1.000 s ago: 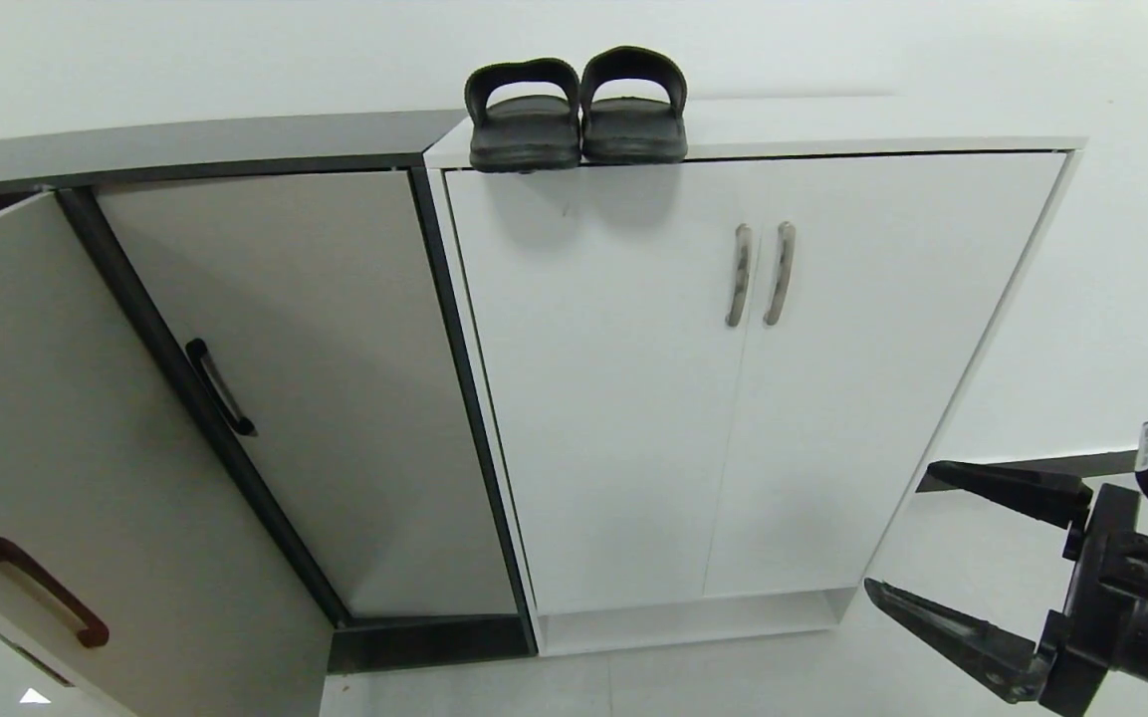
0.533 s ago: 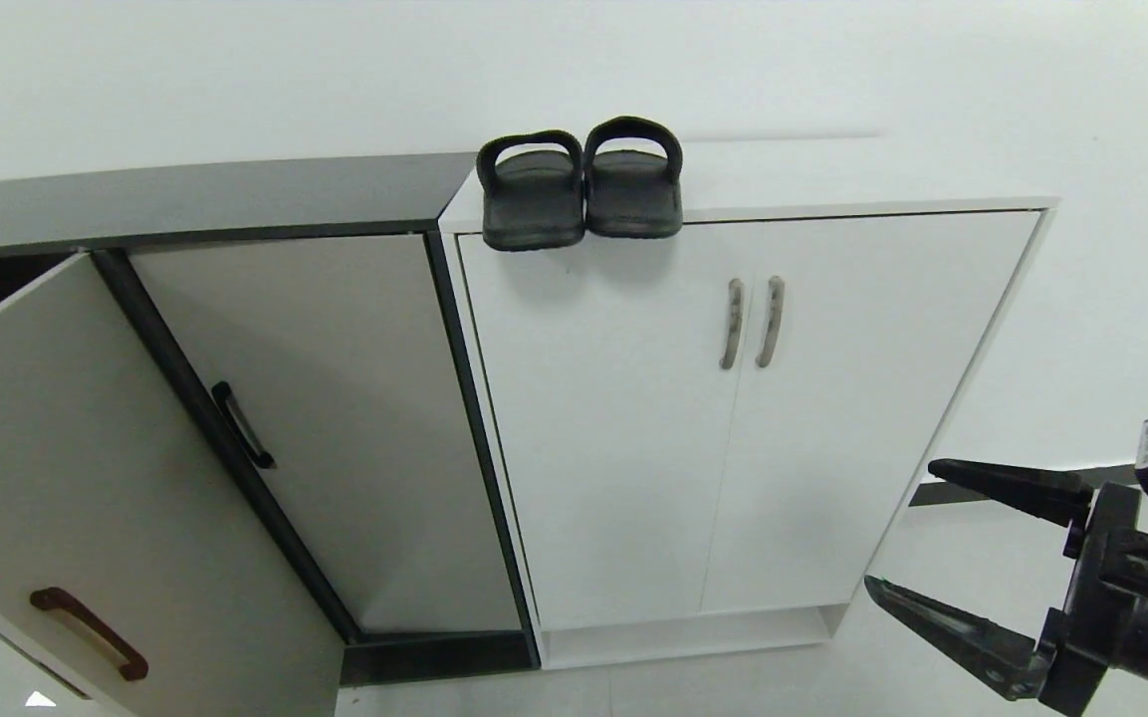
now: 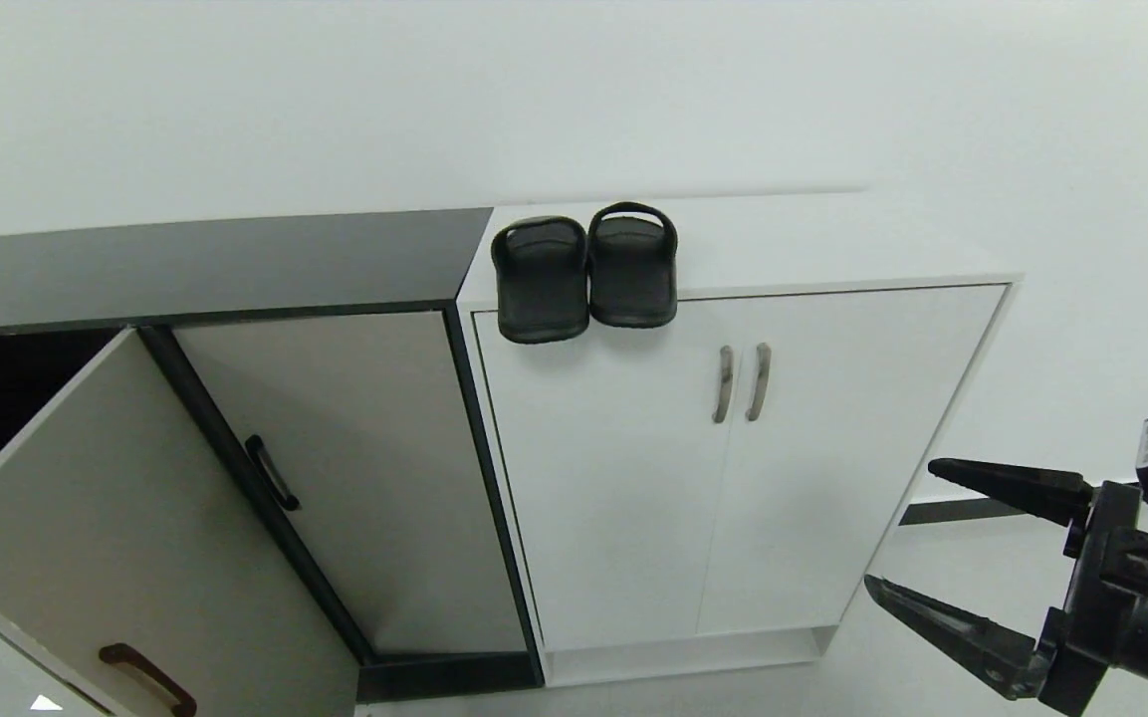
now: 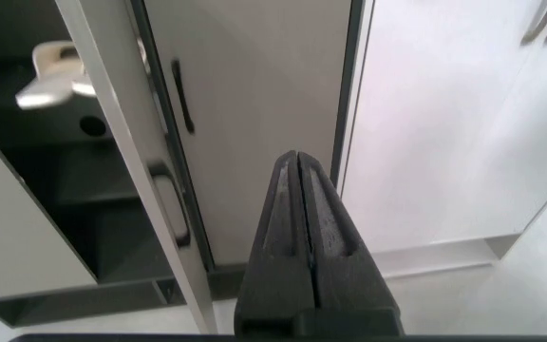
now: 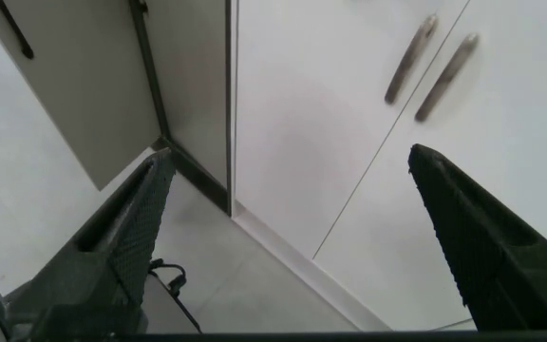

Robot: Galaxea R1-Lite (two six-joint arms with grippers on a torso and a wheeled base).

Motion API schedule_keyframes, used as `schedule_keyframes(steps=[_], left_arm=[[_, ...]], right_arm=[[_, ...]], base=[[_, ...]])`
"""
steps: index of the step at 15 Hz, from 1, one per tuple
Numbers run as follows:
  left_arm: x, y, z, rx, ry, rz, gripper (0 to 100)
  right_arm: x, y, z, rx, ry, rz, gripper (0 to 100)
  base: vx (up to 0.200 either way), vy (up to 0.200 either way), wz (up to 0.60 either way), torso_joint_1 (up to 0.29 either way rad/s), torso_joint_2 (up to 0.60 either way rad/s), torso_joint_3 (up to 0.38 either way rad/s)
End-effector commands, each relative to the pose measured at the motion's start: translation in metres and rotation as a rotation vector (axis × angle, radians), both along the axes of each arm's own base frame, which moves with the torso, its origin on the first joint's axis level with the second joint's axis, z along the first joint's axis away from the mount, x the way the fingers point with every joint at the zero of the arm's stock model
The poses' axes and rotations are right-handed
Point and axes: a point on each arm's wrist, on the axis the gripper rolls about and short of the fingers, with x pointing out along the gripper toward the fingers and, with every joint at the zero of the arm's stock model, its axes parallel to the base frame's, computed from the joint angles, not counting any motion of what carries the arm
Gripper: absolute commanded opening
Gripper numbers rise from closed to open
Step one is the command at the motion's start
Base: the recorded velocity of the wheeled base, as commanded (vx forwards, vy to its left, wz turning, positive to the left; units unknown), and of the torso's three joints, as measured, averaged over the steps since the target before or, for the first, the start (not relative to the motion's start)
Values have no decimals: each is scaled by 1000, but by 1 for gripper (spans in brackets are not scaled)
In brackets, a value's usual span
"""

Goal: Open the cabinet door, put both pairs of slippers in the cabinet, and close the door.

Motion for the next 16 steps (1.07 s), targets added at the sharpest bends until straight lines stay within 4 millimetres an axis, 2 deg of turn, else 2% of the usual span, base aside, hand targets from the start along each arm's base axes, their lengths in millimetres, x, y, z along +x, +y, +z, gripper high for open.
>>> schedule_keyframes(steps=[1, 16], left_arm=[[0, 0, 0, 0, 0, 0, 0], [0, 0, 0, 0, 0, 0, 0]], right_arm=[[0, 0, 0, 0, 1, -2, 100], [1, 1, -5, -14, 21, -3, 100]], base=[[0, 0, 0, 227, -500, -281], [0, 0, 0, 252, -550, -300]])
